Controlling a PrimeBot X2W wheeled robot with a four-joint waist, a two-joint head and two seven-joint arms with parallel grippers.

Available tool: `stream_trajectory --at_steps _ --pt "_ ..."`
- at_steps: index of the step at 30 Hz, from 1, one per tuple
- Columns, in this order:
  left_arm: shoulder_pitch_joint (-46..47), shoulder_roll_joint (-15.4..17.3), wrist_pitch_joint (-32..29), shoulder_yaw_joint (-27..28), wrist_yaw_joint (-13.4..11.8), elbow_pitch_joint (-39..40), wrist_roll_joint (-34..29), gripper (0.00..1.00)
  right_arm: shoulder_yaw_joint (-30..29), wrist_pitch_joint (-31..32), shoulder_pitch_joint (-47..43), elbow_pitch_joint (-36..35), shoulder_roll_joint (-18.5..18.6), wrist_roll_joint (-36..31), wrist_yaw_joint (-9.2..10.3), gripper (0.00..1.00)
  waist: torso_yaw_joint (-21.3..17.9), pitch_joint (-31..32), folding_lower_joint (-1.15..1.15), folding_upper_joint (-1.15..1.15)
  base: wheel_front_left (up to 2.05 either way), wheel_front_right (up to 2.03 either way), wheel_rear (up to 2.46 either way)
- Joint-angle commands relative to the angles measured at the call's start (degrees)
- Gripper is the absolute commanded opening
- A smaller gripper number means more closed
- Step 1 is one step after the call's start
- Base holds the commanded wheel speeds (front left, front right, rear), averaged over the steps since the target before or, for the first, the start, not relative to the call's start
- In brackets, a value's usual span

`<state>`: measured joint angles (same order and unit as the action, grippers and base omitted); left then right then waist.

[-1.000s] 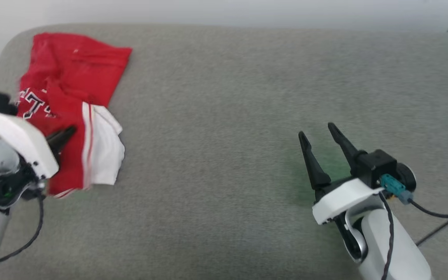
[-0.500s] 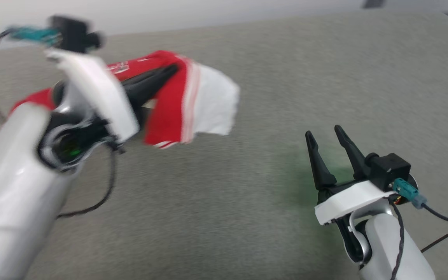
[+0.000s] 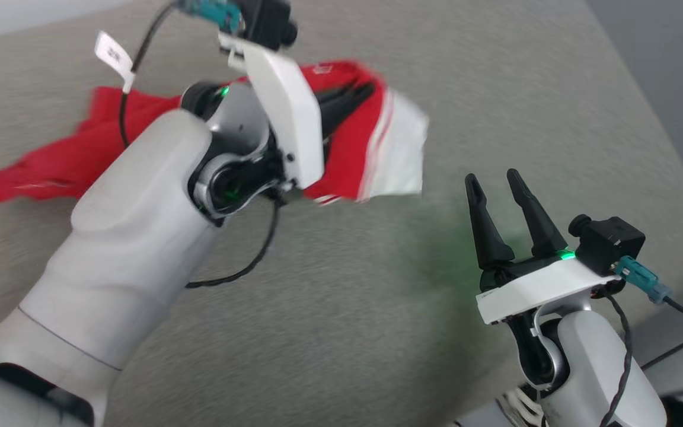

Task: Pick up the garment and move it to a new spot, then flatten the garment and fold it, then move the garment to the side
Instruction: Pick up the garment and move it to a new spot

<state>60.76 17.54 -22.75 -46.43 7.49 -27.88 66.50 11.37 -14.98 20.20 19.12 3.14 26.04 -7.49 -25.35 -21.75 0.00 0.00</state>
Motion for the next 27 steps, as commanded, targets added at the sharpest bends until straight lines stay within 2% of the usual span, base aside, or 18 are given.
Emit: stream_trajectory --at_steps 1,6,12,18,20,22,23,27 --pt "0.4 1.0 0.0 -0.3 0.0 -1.4 -0.4 0.00 0.3 -0.3 -0.1 -0.1 -0.3 0.7 0.00 1.00 -4.3 -3.1 0.00 0.00 0.00 0.00 0.00" --pt "-0.1 3.3 -1.6 -5.4 0.0 -8.2 -1.2 0.00 0.7 -0.3 -0.7 -0.6 -0.3 3.5 0.00 1.00 -7.7 -4.3 0.00 0.00 0.00 0.00 0.00" --pt "1.2 5.9 -5.4 -13.0 -0.1 -12.4 -2.9 0.00 0.0 -0.3 -1.4 -1.4 -0.2 4.7 0.00 1.00 -7.9 -5.5 0.00 0.00 0.00 0.00 0.00" --pt "2.8 7.5 -5.9 -18.6 -0.3 -15.4 -3.8 0.00 0.0 -0.3 -0.8 -1.4 -0.2 4.9 0.00 1.00 -7.9 -5.7 0.00 0.00 0.00 0.00 0.00" --pt "3.4 8.0 -4.7 -19.5 -0.3 -15.2 -3.2 0.32 0.4 -0.3 -0.5 -1.3 -0.2 4.4 0.00 1.00 -7.9 -5.3 0.00 0.00 0.00 0.00 0.00" --pt "4.5 8.5 -2.7 -20.2 -0.3 -14.5 -3.1 0.97 0.7 -0.3 0.0 -1.2 -0.2 3.7 0.00 1.00 -7.7 -4.7 0.00 0.00 0.00 0.00 0.00" --pt "5.2 8.6 -1.8 -21.1 -0.3 -13.8 -3.7 1.00 0.4 -0.3 0.0 -1.0 -0.2 3.1 0.00 1.00 -7.1 -4.3 0.00 0.00 0.00 0.00 0.00" --pt "6.9 8.8 2.4 -23.6 -0.2 -11.1 -4.8 1.00 -0.8 -0.3 0.1 -0.4 -0.2 -0.2 0.00 1.00 -4.0 -2.2 0.00 0.00 0.00 0.00 0.00"
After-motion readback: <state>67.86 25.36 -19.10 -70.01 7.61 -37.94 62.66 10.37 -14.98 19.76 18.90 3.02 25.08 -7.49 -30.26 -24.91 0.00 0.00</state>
